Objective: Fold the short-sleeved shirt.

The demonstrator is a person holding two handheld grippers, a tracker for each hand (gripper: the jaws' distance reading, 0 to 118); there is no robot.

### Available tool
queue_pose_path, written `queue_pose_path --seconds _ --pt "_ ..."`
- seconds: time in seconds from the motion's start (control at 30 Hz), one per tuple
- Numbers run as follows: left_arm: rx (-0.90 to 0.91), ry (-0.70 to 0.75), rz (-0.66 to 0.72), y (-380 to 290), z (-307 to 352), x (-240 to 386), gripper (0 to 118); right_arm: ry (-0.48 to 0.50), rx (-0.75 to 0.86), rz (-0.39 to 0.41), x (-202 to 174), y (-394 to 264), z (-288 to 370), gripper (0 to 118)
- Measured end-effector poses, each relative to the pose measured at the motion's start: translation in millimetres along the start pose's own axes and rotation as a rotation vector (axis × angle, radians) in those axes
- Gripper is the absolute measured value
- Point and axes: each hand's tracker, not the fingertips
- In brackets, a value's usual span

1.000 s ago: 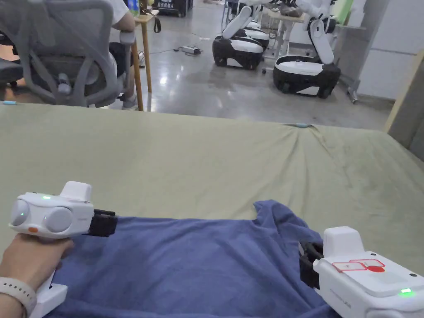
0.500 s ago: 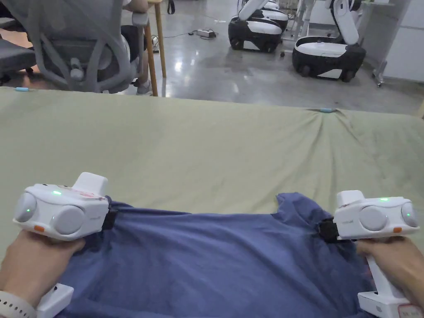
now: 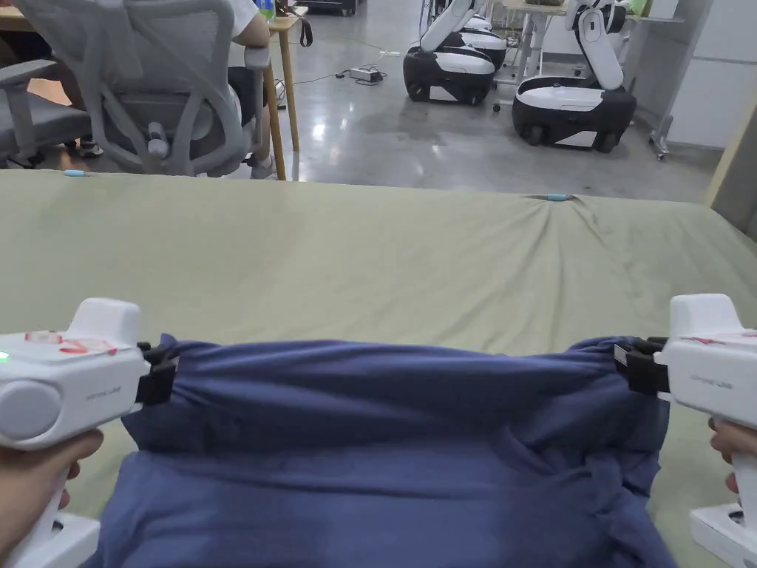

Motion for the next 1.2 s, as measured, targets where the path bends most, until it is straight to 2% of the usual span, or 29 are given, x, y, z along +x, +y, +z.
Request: queue_pose_path --seconds 0.13,0.23,0.3,0.33,0.37,0.43,0.47,0.6,0.67,0.7,0.73,0.77,0.8,0.83,0.9,0.97,1.07,1.2 --pt "-0.059 -0.019 0.062 -65 32 -5 3 0.009 -0.027 0.002 -17 -69 43 5" --pt "-0.136 -0.061 0.171 -117 33 -6 3 -0.004 -0.116 -0.020 -33 -133 44 5" --pt "-0.138 -0.021 0.208 -140 32 -2 8 -0.015 -0.126 -0.055 -28 -159 27 5" --pt "-0.120 0.007 0.211 -143 32 1 27 -0.016 -0.074 -0.079 -29 -161 31 12" --pt "-0.096 0.052 0.198 -141 35 5 53 -0.030 -0.047 -0.082 -34 -156 37 33" --pt "-0.010 0.074 0.176 -126 50 17 107 -0.039 0.009 -0.037 -47 -130 53 106" --pt "0.038 0.091 0.161 -115 57 27 115 -0.031 0.062 -0.011 -59 -116 64 118" --pt "0.241 0.148 0.074 -69 78 89 115 -0.027 0.305 0.012 -117 -70 91 118" --pt "0.307 0.128 0.058 -54 86 119 114 -0.033 0.368 -0.001 -146 -60 94 115" --pt "0.330 0.107 0.050 -53 88 131 110 -0.053 0.389 -0.013 -159 -62 96 106" --pt "0.341 0.071 0.051 -58 87 137 88 -0.062 0.404 -0.015 -170 -67 97 78" --pt "0.328 0.051 0.065 -61 88 145 56 -0.058 0.406 -0.013 -178 -75 97 40" --pt "0.315 0.069 0.047 -66 89 153 15 -0.057 0.405 -0.021 -182 -80 93 3" --pt "0.304 0.117 -0.024 -71 88 161 0 -0.060 0.394 -0.036 -184 -83 89 0" --pt "0.329 0.160 -0.080 -81 87 166 0 -0.067 0.387 -0.038 -188 -87 88 0" --pt "0.287 0.082 -0.038 -79 88 160 0 -0.065 0.365 -0.018 -187 -86 89 0" --pt "0.303 0.123 -0.037 -80 89 148 0 -0.063 0.358 -0.026 -185 -86 90 0" --pt "0.252 0.106 0.160 -89 85 101 0 -0.073 0.342 -0.004 -193 -86 89 0"
